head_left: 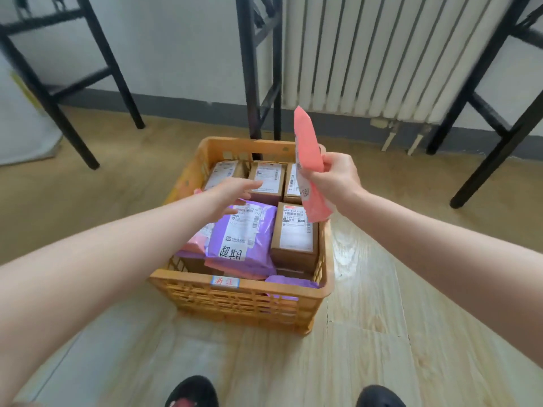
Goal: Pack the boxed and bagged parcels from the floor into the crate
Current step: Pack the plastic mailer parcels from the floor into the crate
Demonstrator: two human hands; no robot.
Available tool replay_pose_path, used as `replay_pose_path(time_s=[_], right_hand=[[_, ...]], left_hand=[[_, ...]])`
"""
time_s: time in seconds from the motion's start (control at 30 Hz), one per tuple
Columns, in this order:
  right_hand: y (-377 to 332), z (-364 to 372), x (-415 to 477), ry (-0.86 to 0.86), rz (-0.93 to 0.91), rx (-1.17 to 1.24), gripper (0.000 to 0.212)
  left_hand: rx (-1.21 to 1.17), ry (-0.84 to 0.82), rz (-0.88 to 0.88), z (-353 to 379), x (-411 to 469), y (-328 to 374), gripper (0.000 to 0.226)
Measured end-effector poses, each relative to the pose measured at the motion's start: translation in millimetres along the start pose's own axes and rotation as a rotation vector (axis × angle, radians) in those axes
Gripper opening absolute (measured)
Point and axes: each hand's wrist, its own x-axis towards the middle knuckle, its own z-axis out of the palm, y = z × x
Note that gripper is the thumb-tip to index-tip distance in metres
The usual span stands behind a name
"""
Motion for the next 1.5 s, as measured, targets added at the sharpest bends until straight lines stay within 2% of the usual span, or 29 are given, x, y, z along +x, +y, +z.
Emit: replay_pose_path(time_s=[0.13,0.27,0.33,0.4,0.5,0.57,0.77,0.87,0.93,0.97,1.03,1.07,1.13,1.3,1.5], right_hand=[[-22,50,-4,-0.143,-0.072,0.156,0.015],[-17,91,-5,-0.217,0.056,0.278,0.009],[-7,104,-2,-0.215,0.125,0.270,0.012],[6,116,2,-0.213,0.211,0.199,0.015],[25,130,7,-0.198,0.324,0.082,0.049],[36,138,9,-0.187,0.336,0.023,0.060],[63,161,21,-0.240,0.245,-0.131,0.058],[76,171,22,-0.260,0.177,-0.318,0.053],[78,179,18,-0.295,0.161,-0.395,0.048],[79,183,14,-0.296,0.121,-0.510,0.051],[83,189,7,-0.257,-0.011,-0.834,0.073],[83,191,3,-0.234,-0.088,-0.914,0.079],[84,192,-2,-0.281,-0.206,-0.913,0.074],[83,190,3,-0.507,-0.372,-0.913,0.069],[91,200,9,-0.585,-0.303,-0.831,0.079]], left_hand=[[-0.154,-0.016,-0.039,-31,-6,-23,0.036],[-0.203,0.069,-0.051,-58,-8,-40,0.031],[-0.172,0.161,-0.056,-69,-4,-48,0.033],[-0.104,0.244,-0.067,-76,1,-55,0.042],[0.140,0.325,-0.048,-82,12,-64,0.049],[0.262,0.355,-0.024,-83,22,-70,0.047],[0.475,0.454,0.119,-87,47,-95,0.036],[0.645,0.450,0.193,-86,53,-106,0.041],[0.883,0.419,0.317,-83,55,-111,0.054],[1.023,0.355,0.413,-81,56,-113,0.061],[1.230,0.165,0.568,-77,56,-118,0.069],[1.284,0.089,0.578,-74,56,-121,0.069],[1.372,0.001,0.540,-68,59,-126,0.067],[1.357,-0.022,0.410,-65,69,-129,0.071],[1.138,-0.024,0.236,-54,76,-141,0.080]])
